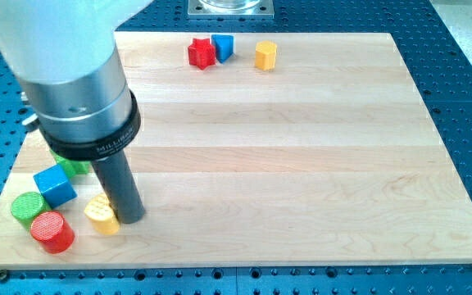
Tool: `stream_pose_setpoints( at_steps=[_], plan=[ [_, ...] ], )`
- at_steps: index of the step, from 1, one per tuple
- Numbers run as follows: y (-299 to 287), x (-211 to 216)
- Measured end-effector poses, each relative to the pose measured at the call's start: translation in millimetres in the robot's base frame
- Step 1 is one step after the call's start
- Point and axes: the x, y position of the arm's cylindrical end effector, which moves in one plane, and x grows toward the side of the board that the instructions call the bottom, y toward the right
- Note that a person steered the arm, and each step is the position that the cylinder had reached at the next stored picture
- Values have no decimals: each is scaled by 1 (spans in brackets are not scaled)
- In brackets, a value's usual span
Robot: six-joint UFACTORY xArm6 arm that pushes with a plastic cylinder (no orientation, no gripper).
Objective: Slide the hexagon below the triangle
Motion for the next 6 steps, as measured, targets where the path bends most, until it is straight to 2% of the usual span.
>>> stream_pose_setpoints(
  at_steps=[1, 2, 3, 4, 5, 6],
  plan=[
    [11, -5],
    [91, -17],
    [140, -96],
    [189, -210],
    [238, -276],
    [224, -332]
  ],
)
